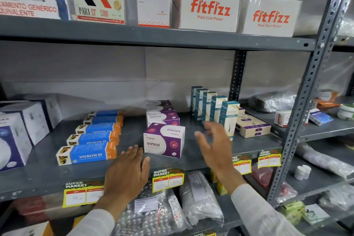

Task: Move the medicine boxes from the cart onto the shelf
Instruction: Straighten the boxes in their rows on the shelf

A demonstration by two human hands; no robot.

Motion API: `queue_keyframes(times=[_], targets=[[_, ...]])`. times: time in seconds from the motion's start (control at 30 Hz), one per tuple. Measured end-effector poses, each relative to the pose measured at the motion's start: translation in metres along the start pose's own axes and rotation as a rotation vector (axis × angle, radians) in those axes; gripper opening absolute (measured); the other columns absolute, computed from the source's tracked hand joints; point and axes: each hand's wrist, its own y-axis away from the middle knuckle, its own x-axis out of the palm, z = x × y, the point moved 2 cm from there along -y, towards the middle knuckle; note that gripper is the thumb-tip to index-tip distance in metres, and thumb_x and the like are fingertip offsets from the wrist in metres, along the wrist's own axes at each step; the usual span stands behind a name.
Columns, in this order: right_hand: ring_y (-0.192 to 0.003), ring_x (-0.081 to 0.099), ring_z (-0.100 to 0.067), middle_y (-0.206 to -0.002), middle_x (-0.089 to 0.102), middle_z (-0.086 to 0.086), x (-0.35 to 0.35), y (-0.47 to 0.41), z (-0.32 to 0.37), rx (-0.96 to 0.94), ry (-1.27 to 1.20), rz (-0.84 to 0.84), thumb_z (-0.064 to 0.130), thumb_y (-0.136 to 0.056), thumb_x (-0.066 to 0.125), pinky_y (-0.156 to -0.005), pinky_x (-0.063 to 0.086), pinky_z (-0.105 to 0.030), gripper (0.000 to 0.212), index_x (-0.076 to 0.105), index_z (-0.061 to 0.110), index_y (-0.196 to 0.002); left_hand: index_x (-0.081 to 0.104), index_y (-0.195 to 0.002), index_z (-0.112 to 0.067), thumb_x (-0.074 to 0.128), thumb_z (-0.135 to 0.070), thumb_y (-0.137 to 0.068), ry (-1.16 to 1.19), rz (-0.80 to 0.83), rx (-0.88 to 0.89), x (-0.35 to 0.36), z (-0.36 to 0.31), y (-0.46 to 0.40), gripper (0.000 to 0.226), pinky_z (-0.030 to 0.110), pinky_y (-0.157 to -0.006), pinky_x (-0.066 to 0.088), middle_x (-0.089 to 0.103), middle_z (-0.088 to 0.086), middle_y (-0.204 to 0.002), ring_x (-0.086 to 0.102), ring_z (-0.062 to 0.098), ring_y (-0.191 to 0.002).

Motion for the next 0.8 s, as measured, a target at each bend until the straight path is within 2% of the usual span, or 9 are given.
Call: queue_keyframes(times=[0.07,0.13,0.23,0.33,0.47,0.53,0.6,0.67,0.8], targets=[[-0.121,0.048,0.012,-0.135,0.048,0.024,0.018,0.007,0.028,-0.089,-0.019,0.264,0.069,-0.088,0.06,-0.096,0.045,-0.015,0.058,0.051,0.042,-0.138,0.055,-0.151,-0.015,0.003,-0.056,-0.1,-0.012,0.001,0.005,-0.001,-0.001,0.0,0.083,0.036,-0.125,0.038,0.056,0.005,-0.157,0.051,0.019,-0.148],[-0.133,0.046,0.002,-0.151,0.046,0.016,0.033,0.011,0.039,-0.148,0.03,0.4,0.073,-0.084,0.062,-0.104,0.05,-0.024,0.069,0.052,0.04,-0.144,0.054,-0.151,-0.015,0.007,-0.055,-0.102,-0.011,0.009,0.001,-0.001,0.0,0.001,0.079,0.036,-0.125,0.037,0.055,0.004,-0.158,0.05,0.019,-0.148],[-0.142,0.05,-0.014,-0.156,0.052,0.004,0.04,0.008,0.039,-0.154,0.032,0.402,0.047,-0.093,0.07,-0.112,0.051,-0.029,0.052,0.063,0.029,-0.141,0.051,-0.153,-0.016,0.015,-0.054,-0.106,-0.016,0.01,0.004,-0.001,0.0,0.0,0.07,0.035,-0.127,0.033,0.051,0.003,-0.161,0.047,0.018,-0.15],[-0.134,0.053,-0.011,-0.156,0.053,-0.003,0.042,-0.003,0.03,-0.07,-0.081,0.403,0.01,-0.095,0.073,-0.086,0.043,0.006,0.042,0.069,0.021,-0.135,0.048,-0.155,-0.017,0.013,-0.055,-0.106,-0.013,0.017,0.01,-0.001,0.0,0.0,0.071,0.034,-0.129,0.03,0.048,0.003,-0.164,0.043,0.017,-0.153],[-0.123,0.046,-0.004,-0.16,0.048,-0.009,0.046,-0.014,0.021,-0.006,-0.181,0.417,-0.005,-0.094,0.069,-0.065,0.041,0.009,0.046,0.069,0.018,-0.134,0.047,-0.156,-0.016,0.017,-0.053,-0.107,0.004,0.015,0.011,-0.001,0.0,0.0,0.069,0.036,-0.13,0.029,0.046,0.004,-0.165,0.042,0.018,-0.154],[-0.133,0.048,-0.011,-0.162,0.046,-0.007,0.049,-0.013,0.019,-0.023,-0.153,0.417,-0.001,-0.095,0.07,-0.075,0.043,0.009,0.047,0.068,0.021,-0.136,0.048,-0.156,-0.016,0.016,-0.054,-0.107,0.005,0.013,0.009,-0.001,0.0,0.001,0.069,0.035,-0.13,0.029,0.047,0.004,-0.164,0.042,0.018,-0.154],[-0.146,0.046,-0.02,-0.163,0.045,-0.004,0.051,-0.01,0.017,-0.041,-0.11,0.413,0.007,-0.096,0.07,-0.102,0.046,-0.009,0.047,0.066,0.025,-0.139,0.048,-0.156,-0.016,0.014,-0.055,-0.106,0.01,0.013,0.01,0.0,0.0,0.001,0.072,0.035,-0.13,0.029,0.047,0.004,-0.164,0.042,0.019,-0.154],[-0.148,0.046,-0.021,-0.163,0.045,-0.003,0.052,-0.008,0.015,-0.054,-0.096,0.401,0.009,-0.096,0.071,-0.111,0.047,-0.023,0.047,0.065,0.026,-0.14,0.048,-0.155,-0.016,0.012,-0.055,-0.104,0.021,0.005,0.007,0.0,0.0,0.001,0.074,0.036,-0.129,0.03,0.047,0.004,-0.164,0.043,0.019,-0.153],[-0.132,0.05,-0.009,-0.161,0.048,-0.006,0.052,-0.01,0.011,-0.056,-0.117,0.406,0.0,-0.095,0.069,-0.078,0.037,0.012,0.047,0.068,0.022,-0.137,0.046,-0.156,-0.016,0.013,-0.053,-0.106,0.015,0.002,0.01,0.0,0.0,0.001,0.071,0.036,-0.129,0.03,0.047,0.004,-0.164,0.041,0.019,-0.154]])
